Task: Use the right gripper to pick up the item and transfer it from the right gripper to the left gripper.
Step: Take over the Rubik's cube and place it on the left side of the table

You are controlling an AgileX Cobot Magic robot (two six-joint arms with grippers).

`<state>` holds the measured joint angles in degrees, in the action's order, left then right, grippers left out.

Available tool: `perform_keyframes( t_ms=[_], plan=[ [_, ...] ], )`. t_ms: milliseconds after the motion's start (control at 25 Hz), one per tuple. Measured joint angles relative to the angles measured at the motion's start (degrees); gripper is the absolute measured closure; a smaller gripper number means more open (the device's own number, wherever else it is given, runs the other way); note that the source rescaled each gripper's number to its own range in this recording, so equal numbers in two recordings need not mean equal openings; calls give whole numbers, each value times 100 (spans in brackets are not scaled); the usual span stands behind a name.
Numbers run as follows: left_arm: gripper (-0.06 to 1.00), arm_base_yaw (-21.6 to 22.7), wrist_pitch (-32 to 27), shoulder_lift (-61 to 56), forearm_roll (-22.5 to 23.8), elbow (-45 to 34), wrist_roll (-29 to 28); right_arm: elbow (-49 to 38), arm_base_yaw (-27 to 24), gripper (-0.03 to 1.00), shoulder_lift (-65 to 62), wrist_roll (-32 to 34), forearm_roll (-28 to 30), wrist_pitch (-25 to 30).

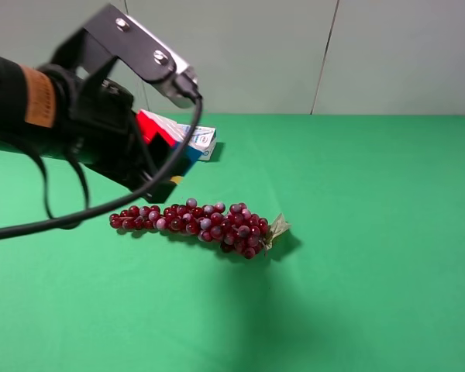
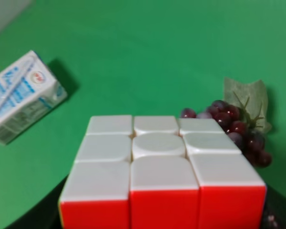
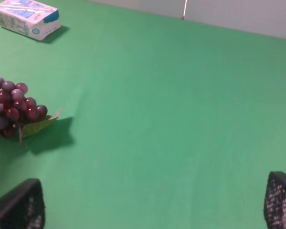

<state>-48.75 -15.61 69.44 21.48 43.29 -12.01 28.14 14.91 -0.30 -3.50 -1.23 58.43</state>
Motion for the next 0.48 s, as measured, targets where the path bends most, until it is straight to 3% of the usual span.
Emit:
perform_keyframes(
  t_ms=[240,480],
  plan=[
    [94,316,-908,-536,0,0,297,0,0,-3,-7,0,0,0],
    [94,794,-1206,-1015,-28,-79,397,0,0,-3,-7,0,0,0]
  ],
)
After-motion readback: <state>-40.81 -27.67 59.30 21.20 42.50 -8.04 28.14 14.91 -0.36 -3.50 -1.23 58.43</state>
